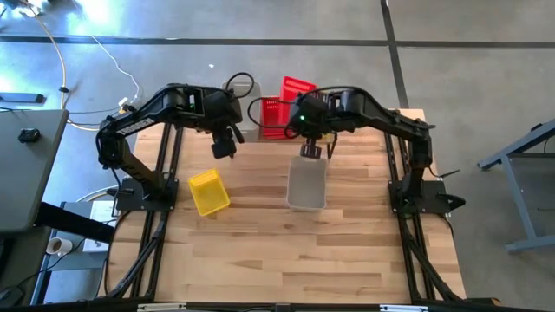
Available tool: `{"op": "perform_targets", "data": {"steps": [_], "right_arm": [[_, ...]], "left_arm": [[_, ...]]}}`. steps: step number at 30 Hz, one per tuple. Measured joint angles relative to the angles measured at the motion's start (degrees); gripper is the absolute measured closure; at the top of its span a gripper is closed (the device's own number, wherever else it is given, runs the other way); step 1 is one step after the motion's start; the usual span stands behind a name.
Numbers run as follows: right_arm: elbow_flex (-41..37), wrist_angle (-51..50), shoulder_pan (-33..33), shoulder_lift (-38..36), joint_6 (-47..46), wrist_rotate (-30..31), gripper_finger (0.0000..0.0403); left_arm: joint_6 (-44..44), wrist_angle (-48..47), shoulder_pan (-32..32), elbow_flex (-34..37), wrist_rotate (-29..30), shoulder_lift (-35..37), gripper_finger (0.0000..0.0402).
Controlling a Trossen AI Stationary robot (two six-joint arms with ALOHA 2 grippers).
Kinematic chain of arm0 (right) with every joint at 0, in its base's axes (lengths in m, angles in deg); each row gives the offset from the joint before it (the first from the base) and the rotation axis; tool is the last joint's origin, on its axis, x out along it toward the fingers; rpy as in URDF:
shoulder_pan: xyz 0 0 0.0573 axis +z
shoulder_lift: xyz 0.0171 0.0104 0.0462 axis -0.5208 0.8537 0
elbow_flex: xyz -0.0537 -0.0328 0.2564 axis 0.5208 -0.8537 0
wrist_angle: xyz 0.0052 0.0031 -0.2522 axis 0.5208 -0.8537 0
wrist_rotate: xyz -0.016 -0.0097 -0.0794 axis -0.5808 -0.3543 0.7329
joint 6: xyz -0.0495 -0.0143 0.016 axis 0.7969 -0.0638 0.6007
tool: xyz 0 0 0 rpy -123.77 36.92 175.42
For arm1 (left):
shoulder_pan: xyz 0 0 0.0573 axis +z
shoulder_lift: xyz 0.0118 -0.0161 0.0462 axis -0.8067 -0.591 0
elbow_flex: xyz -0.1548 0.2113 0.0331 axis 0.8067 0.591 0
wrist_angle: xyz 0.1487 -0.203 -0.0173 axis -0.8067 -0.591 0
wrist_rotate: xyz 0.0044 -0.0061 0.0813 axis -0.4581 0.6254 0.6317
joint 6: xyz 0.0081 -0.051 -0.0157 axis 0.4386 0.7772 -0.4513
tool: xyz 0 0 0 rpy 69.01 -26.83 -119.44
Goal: Stack baskets on shelf by color
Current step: Stack the red bin on top of the red bins on the shelf
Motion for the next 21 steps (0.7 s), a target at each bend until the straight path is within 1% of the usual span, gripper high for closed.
{"op": "perform_targets", "data": {"steps": [4, 9, 14, 18, 21], "right_arm": [[1.27, 0.42, -1.93, 1.32, 5.61, 0.81, 0.0403], [0.95, 4.35, -3.81, 1.97, 10.94, 0.52, 0.0403], [0.85, 6.50, -4.68, 3.64, 12.54, -1.28, 0.0403], [0.81, 6.37, -4.79, 5.27, 13.13, -3.69, 0.0403], [0.76, 6.32, -4.79, 6.46, 14.49, -3.91, 0.0403]], "left_arm": [[3.14, 0.00, 0.00, 0.00, -0.89, 0.00, 0.0261], [7.58, 0.00, 0.00, 0.00, -1.23, 0.00, 0.0261], [10.61, -0.01, -0.27, 0.00, -4.01, 0.00, 0.0261], [11.73, 0.00, -0.76, 0.00, -4.13, 0.00, 0.0261], [11.75, -0.01, -1.12, 0.00, -4.15, 0.00, 0.0261]]}}
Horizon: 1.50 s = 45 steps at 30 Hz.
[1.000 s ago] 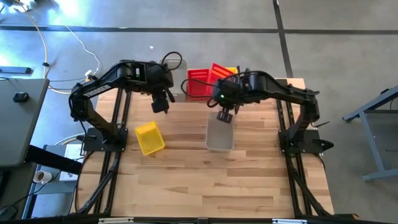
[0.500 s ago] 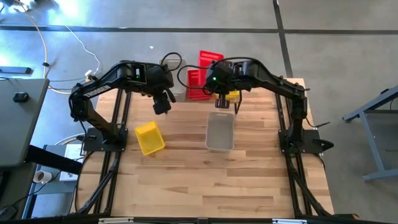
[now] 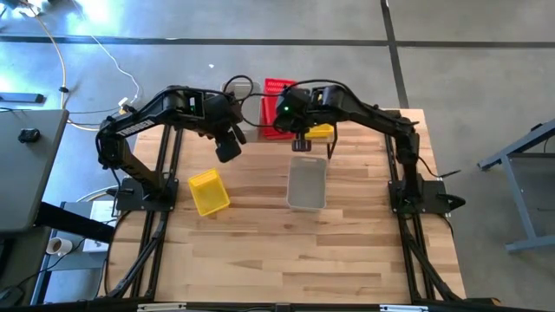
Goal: Stack baskets on shelf by color
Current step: Stack the red bin on top of the red bins on the shelf
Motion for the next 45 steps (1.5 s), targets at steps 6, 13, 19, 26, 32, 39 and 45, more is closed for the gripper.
{"op": "perform_targets", "data": {"steps": [6, 13, 19, 26, 32, 39, 45], "right_arm": [[0.00, -0.07, 0.00, 1.79, 1.83, -0.26, 0.0403], [0.00, -0.73, 0.00, 2.76, 2.12, -1.33, 0.0403], [0.00, -1.64, -0.63, 3.49, 1.99, -1.36, 0.0403], [-0.02, -2.21, -1.70, 4.05, 1.02, -1.13, 0.0403], [-0.02, -2.54, -1.99, 4.04, -0.29, -1.71, 0.0403], [-0.02, -3.18, -1.99, 4.04, 2.49, -1.80, 0.0403], [-0.02, -3.14, -1.99, 4.01, 2.53, -1.25, 0.0402]], "left_arm": [[-0.02, 0.00, -0.21, 0.00, 0.01, 0.00, 0.0261], [-0.05, 0.00, -0.19, 0.00, 0.03, 0.00, 0.0261], [-0.06, 0.00, -0.19, 0.00, 0.04, 0.00, 0.0261], [-0.06, 0.00, -0.19, 0.00, 0.05, 0.00, 0.0261], [-0.06, 0.00, -0.19, 0.00, 0.04, 0.00, 0.0261], [-0.08, 0.00, -0.19, 0.00, 0.05, 0.00, 0.0261], [-0.08, 0.01, -0.19, 0.00, 0.06, 0.00, 0.0261]]}}
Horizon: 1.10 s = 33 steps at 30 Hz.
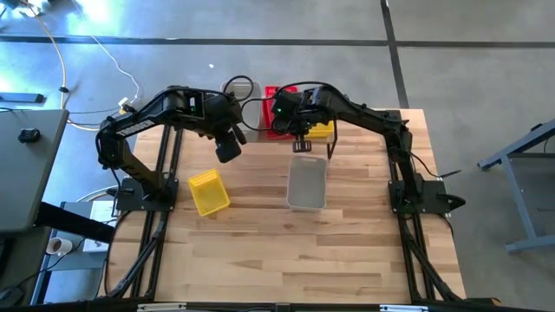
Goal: Stack baskets on shelf by color
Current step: Stack the red bin on top of the red bins on the shelf
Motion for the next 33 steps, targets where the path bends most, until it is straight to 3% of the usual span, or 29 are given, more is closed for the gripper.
{"op": "perform_targets", "data": {"steps": [14, 27, 33], "right_arm": [[0.00, 0.98, 0.19, 0.00, 2.39, -0.02, 0.0331], [0.02, 1.63, 1.44, -1.47, -0.67, 1.66, 0.0327], [0.02, -3.92, 1.27, -2.03, -5.12, 2.75, 0.0327]], "left_arm": [[-0.02, -0.01, 0.02, 0.00, 0.01, 0.00, 0.0261], [-1.36, -0.01, 0.02, 0.00, 0.03, 0.00, 0.0261], [-1.53, -0.01, 0.00, 0.00, 0.01, 0.00, 0.0261]]}}
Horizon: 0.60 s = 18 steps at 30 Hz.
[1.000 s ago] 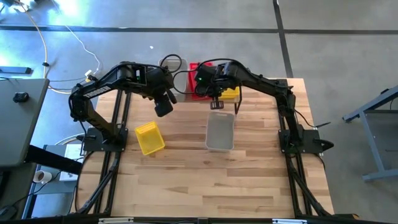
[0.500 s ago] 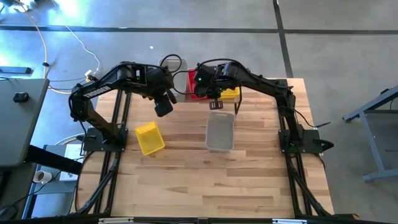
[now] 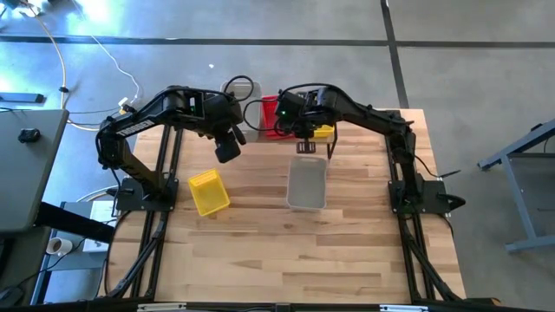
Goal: Stack baskets on shelf by color
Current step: Stack the red bin on top of the red bins on the shelf
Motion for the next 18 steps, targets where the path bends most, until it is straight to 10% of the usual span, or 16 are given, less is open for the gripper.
{"op": "perform_targets", "data": {"steps": [18], "right_arm": [[0.02, -0.56, -1.62, 0.87, 2.21, -5.91, 0.0327]], "left_arm": [[-2.71, 0.00, 0.00, 0.00, 0.00, 0.00, 0.0261]]}}
